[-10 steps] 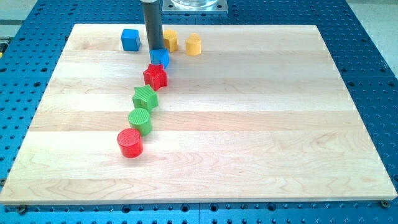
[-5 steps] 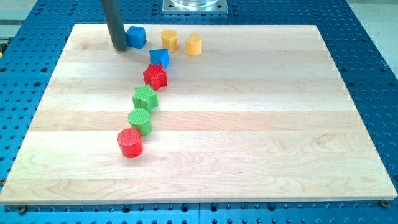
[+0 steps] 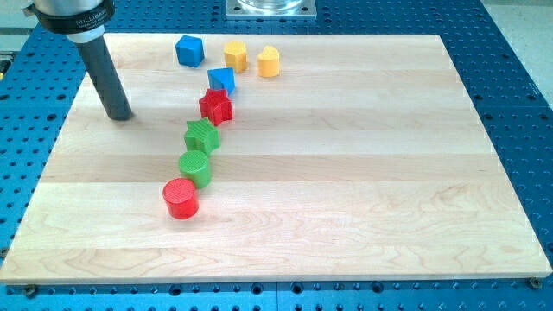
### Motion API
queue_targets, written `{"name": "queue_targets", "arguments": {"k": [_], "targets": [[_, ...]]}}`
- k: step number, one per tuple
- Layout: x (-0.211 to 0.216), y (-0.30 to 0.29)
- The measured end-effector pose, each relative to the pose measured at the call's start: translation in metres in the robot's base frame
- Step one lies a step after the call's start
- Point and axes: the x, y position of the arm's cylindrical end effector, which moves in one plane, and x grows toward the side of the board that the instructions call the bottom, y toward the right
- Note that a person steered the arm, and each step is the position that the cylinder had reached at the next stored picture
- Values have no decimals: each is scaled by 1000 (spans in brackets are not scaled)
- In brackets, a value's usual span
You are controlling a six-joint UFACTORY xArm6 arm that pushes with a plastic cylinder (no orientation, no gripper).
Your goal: Push the cube above the hexagon
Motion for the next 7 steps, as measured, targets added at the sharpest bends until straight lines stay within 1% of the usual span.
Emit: {"name": "queue_targets", "arguments": {"k": [1, 2, 3, 4, 5, 6, 7], "targets": [[0, 0], [-33, -7], [-105, 34], [-125, 105], [-148, 74], [-158, 17], [-179, 1]]}}
